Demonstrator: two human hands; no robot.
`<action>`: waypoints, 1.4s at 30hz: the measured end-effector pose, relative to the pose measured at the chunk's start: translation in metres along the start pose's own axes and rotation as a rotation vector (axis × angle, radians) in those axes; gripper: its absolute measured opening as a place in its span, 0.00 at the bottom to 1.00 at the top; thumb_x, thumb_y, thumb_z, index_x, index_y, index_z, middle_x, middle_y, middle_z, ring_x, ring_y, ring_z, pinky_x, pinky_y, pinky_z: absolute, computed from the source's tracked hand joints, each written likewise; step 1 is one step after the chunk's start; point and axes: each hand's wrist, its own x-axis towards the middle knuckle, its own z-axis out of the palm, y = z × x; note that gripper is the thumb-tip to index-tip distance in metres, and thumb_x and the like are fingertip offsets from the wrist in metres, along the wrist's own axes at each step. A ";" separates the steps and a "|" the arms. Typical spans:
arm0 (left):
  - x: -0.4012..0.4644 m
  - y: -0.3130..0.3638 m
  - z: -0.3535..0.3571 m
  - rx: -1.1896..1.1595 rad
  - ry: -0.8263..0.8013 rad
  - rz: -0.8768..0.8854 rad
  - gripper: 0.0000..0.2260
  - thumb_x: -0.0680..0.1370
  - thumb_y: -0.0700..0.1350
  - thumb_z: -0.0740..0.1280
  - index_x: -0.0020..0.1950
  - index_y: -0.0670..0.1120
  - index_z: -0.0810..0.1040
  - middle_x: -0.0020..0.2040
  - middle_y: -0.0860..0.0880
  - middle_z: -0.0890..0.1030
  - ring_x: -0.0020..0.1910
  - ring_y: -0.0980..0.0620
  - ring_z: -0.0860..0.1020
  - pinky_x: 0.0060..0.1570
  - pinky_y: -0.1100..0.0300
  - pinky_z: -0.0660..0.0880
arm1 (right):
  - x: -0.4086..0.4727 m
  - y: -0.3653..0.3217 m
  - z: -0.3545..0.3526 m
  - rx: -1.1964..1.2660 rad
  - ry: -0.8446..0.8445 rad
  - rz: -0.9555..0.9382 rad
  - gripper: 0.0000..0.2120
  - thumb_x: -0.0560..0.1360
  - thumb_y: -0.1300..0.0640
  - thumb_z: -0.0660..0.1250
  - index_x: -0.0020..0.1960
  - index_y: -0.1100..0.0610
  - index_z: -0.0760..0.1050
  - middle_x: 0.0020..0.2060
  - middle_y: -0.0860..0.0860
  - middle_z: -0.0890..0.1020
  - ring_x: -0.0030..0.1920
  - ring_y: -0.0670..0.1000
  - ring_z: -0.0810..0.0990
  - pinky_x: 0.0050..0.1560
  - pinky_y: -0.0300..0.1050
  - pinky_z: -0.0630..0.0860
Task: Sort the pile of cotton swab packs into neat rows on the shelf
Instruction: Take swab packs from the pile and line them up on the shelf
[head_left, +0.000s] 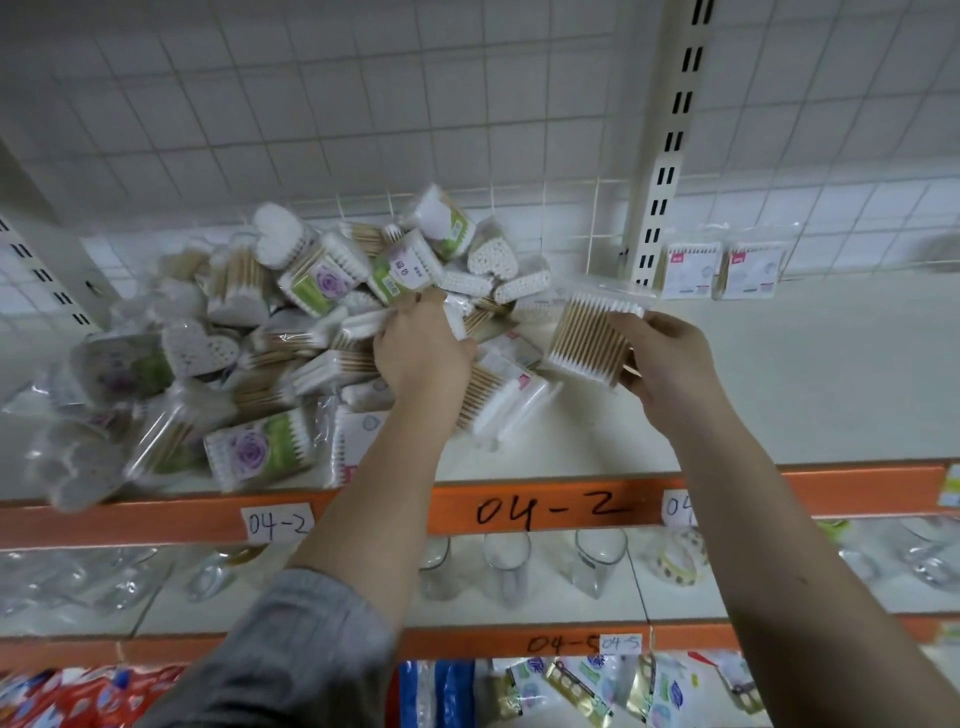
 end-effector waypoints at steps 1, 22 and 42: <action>0.000 -0.002 -0.002 -0.079 0.005 0.018 0.27 0.69 0.46 0.74 0.67 0.48 0.71 0.64 0.46 0.73 0.60 0.45 0.74 0.50 0.55 0.70 | -0.003 0.001 -0.001 0.009 0.015 -0.004 0.02 0.76 0.61 0.65 0.44 0.58 0.76 0.46 0.55 0.81 0.47 0.54 0.81 0.50 0.50 0.80; -0.010 0.029 -0.015 -0.668 -0.041 0.296 0.14 0.80 0.49 0.61 0.58 0.44 0.80 0.54 0.51 0.77 0.53 0.58 0.72 0.50 0.77 0.64 | -0.033 -0.004 -0.069 0.082 0.150 -0.078 0.05 0.76 0.62 0.65 0.42 0.56 0.77 0.42 0.54 0.82 0.43 0.52 0.82 0.51 0.51 0.80; -0.139 0.268 0.073 -0.886 -0.069 -0.059 0.19 0.71 0.47 0.73 0.59 0.47 0.72 0.49 0.52 0.76 0.43 0.56 0.76 0.39 0.70 0.71 | 0.001 -0.037 -0.347 -0.098 0.198 -0.048 0.02 0.73 0.56 0.66 0.44 0.54 0.76 0.36 0.51 0.77 0.32 0.49 0.72 0.29 0.35 0.67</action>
